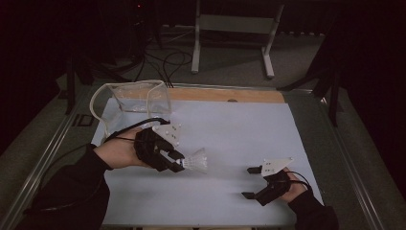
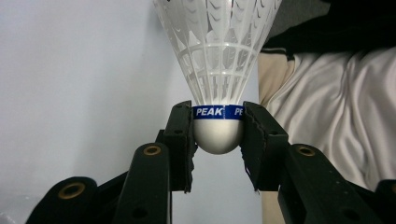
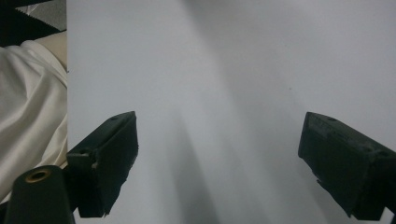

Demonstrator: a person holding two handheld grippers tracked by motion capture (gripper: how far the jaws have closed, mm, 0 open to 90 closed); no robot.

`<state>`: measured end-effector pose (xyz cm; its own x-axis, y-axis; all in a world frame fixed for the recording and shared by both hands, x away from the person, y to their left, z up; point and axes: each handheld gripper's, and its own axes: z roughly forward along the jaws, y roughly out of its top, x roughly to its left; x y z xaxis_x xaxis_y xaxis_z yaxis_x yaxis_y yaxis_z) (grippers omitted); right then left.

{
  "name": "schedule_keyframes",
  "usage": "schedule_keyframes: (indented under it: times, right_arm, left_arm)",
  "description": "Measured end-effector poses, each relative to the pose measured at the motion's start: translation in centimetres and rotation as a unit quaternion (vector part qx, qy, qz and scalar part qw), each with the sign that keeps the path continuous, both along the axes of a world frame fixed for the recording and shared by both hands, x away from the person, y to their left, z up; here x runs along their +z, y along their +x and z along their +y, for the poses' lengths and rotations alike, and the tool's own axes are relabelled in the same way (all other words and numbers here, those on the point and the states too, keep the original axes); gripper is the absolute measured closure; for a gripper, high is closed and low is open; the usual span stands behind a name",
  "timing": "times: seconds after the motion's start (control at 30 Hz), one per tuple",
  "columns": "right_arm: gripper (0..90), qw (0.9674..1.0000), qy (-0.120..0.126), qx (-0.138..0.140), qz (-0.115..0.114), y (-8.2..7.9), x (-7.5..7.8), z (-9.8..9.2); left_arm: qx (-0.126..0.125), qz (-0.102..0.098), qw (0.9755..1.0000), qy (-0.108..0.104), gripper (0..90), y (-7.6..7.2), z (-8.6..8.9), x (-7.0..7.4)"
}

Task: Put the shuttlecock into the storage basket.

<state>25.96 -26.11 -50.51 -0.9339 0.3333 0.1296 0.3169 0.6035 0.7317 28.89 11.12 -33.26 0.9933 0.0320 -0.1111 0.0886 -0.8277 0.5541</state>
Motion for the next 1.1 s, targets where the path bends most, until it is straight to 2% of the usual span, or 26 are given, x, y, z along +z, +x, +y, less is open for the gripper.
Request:
schedule_keyframes:
  times: [0.3, 0.67, 0.97, 1.1]
  right_arm:
    - [12.3, 1.0, 0.004, -0.004, 0.002, -0.4, -0.4, -0.4]
    - [12.3, 0.9999, 0.01, -0.001, -0.001, -0.6, -0.5, -0.4]
    - [12.3, 0.9999, 0.014, 0.002, 0.001, -0.6, -0.6, -0.5]
    - [12.3, 0.9998, 0.017, 0.002, 0.003, -0.6, -0.5, -0.5]
  left_arm:
    - [0.018, -0.005, 0.9998, -0.009, 66.7, 0.4, 1.7, 1.6]
    - [0.037, -0.006, 0.9992, -0.015, 66.8, 1.2, 3.7, 2.4]
    - [0.053, -0.023, 0.9981, -0.019, 66.7, 1.5, 5.5, 3.2]
    - [0.062, -0.029, 0.9975, -0.014, 66.7, 1.8, 6.3, 3.5]
